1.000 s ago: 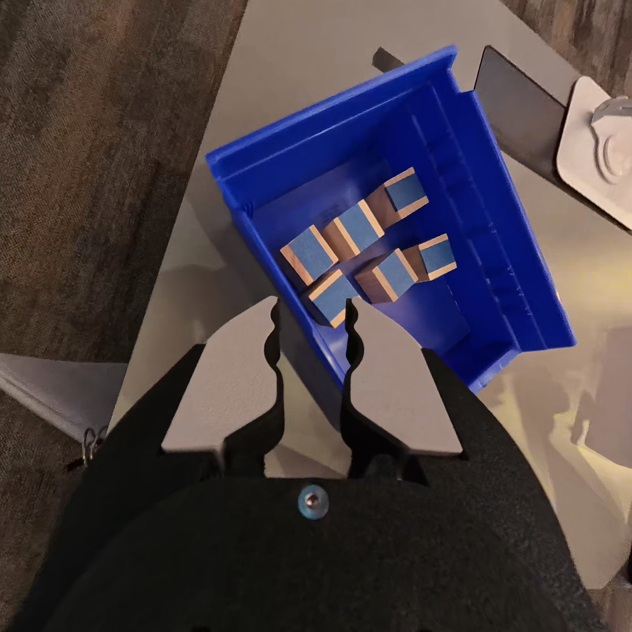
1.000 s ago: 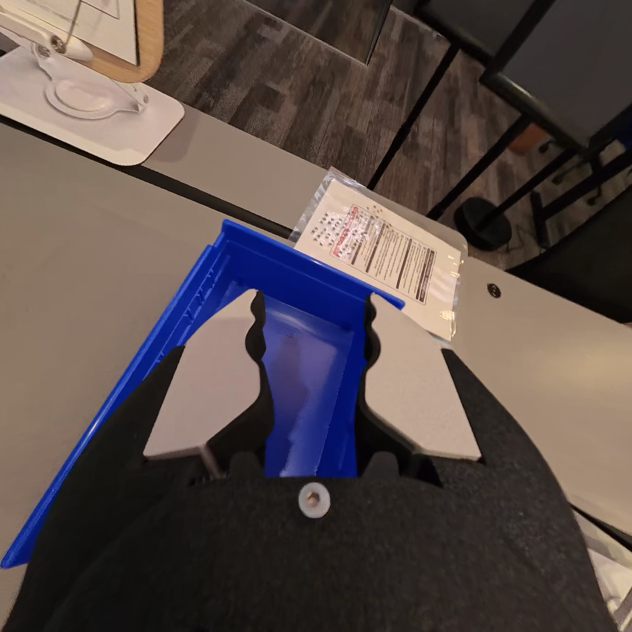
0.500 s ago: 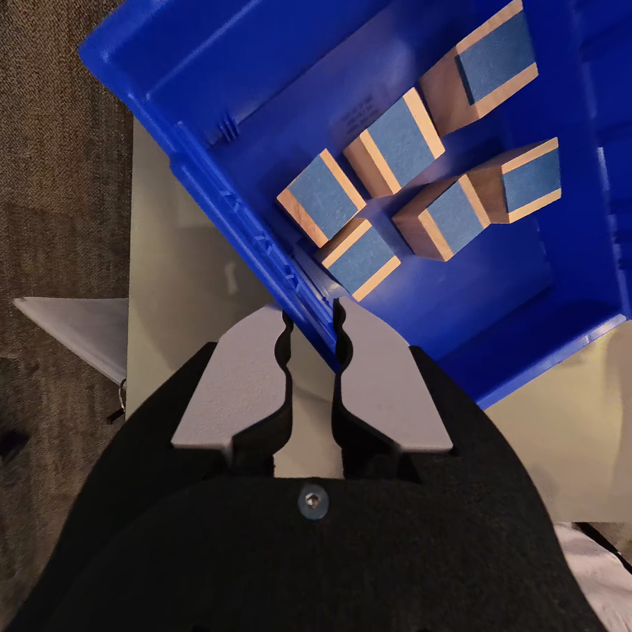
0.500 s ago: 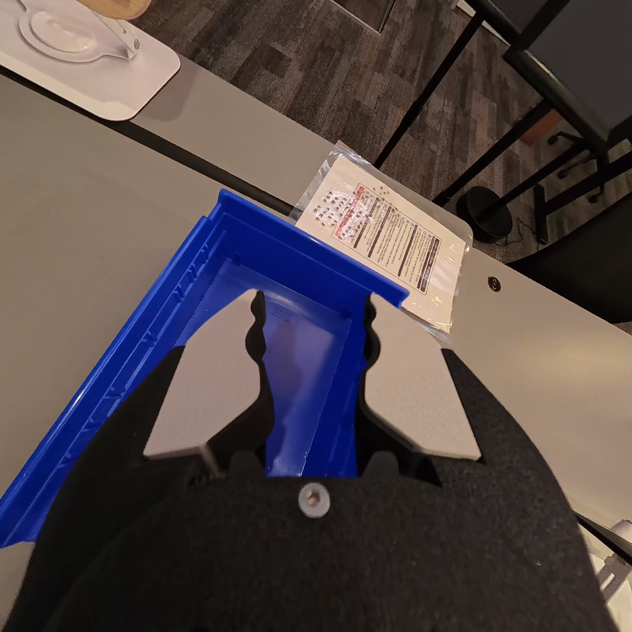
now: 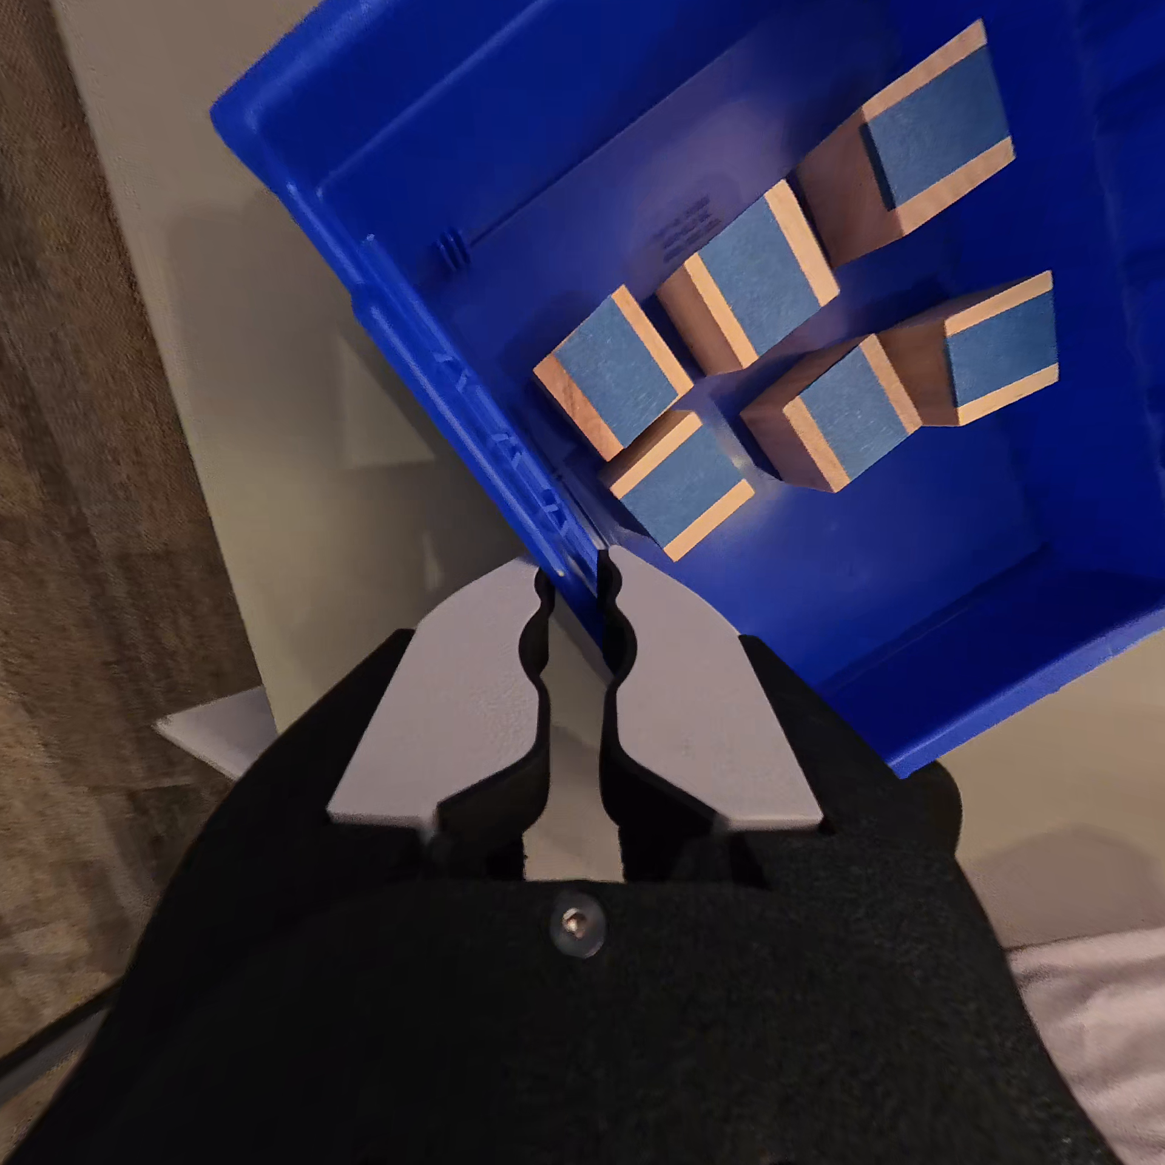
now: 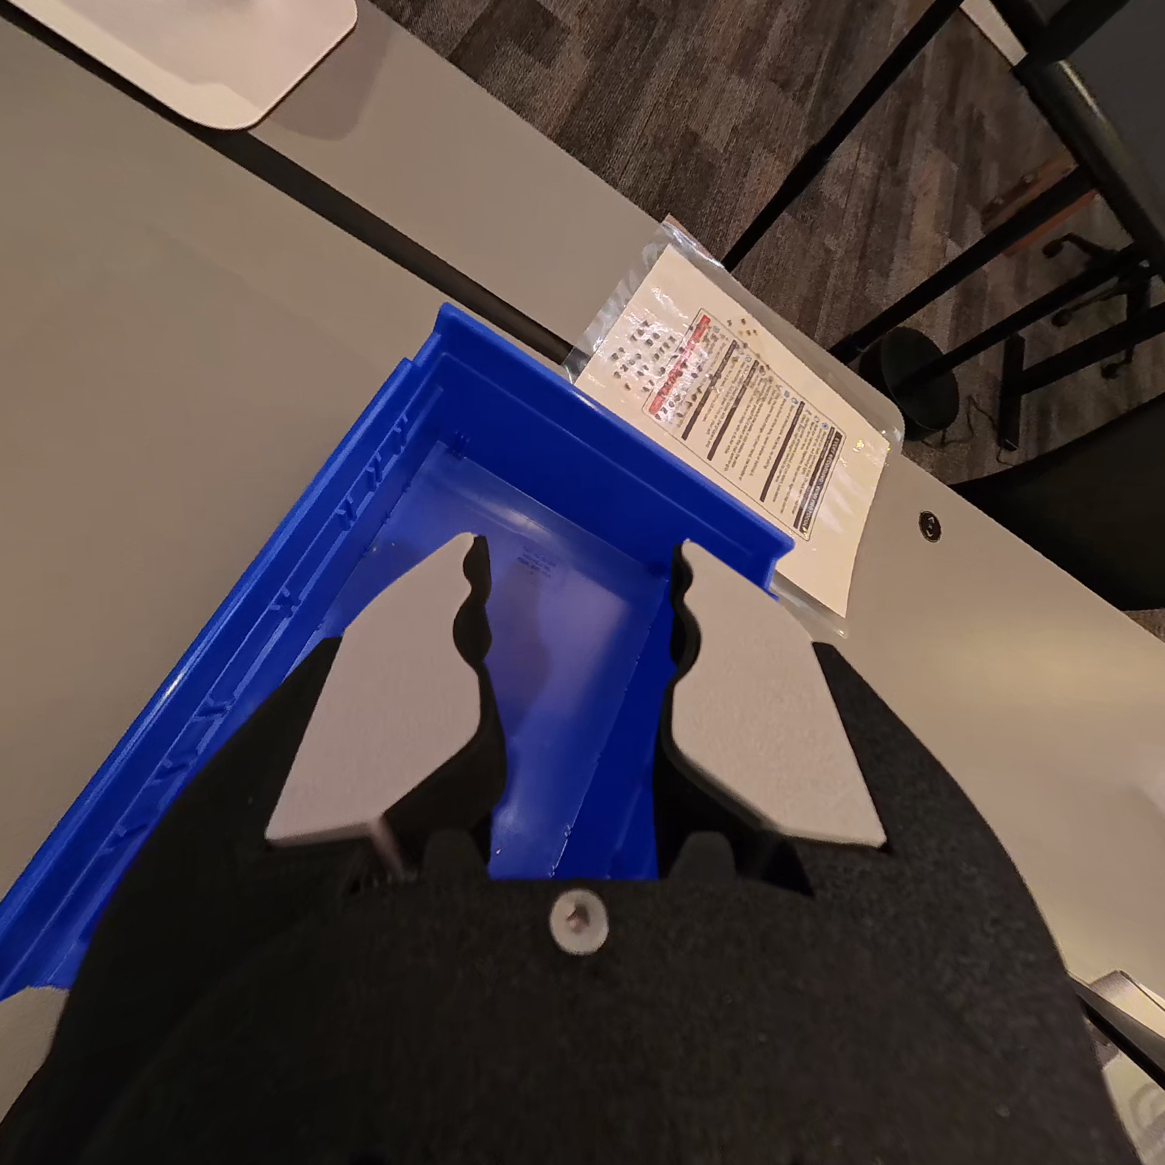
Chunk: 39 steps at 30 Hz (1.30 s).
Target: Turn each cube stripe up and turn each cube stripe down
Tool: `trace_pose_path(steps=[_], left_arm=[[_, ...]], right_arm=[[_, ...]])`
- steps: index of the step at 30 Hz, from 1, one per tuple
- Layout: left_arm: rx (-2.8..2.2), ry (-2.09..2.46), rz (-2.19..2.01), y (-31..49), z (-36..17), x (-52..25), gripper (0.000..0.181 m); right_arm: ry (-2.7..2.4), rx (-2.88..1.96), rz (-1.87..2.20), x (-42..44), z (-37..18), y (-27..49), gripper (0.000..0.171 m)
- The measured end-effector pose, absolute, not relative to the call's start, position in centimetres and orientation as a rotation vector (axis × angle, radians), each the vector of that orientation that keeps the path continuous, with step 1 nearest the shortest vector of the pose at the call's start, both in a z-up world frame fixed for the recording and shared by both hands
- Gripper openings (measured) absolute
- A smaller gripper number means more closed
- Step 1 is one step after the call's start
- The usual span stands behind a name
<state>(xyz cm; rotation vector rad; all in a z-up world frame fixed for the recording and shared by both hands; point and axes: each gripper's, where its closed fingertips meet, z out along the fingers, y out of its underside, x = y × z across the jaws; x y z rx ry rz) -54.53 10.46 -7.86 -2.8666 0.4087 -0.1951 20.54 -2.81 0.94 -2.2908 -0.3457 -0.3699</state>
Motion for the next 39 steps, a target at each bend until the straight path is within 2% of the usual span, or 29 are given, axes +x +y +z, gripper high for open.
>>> trace_pose_path(steps=[7,17,24,28,32,36,38,39], left_arm=[[-2.847,0.667,-0.153,12.2,-7.9,-52.7,0.012],[-2.823,0.753,-0.132,12.6,-7.8,-53.0,0.013],[-2.832,0.293,-0.418,12.4,-7.2,-52.5,0.011],[-2.861,0.008,-0.549,11.1,-6.5,-51.9,0.019],[-2.981,0.039,-0.421,9.4,-7.7,-51.8,0.014],[-3.089,0.064,-0.343,8.5,-9.5,-51.5,0.018],[-3.145,0.117,-0.253,7.9,-10.3,-52.0,0.005],[-3.157,0.167,-0.241,7.8,-10.4,-52.0,0.005]], right_arm=[[-0.391,-2.358,-0.388,20.2,-0.8,-2.4,0.054],[-0.432,-2.426,-0.411,20.1,-2.7,-2.2,0.054],[-0.447,-2.444,-0.418,20.0,-3.2,-2.0,0.054],[-0.46,-2.456,-0.429,19.8,-3.4,-2.0,0.055],[-0.465,-2.464,-0.438,19.9,-3.5,-2.2,0.055],[-0.463,-2.465,-0.436,20.0,-3.4,-2.3,0.055],[-0.464,-2.466,-0.435,20.0,-3.4,-2.4,0.055],[-0.466,-2.468,-0.435,20.0,-3.4,-2.4,0.055]])
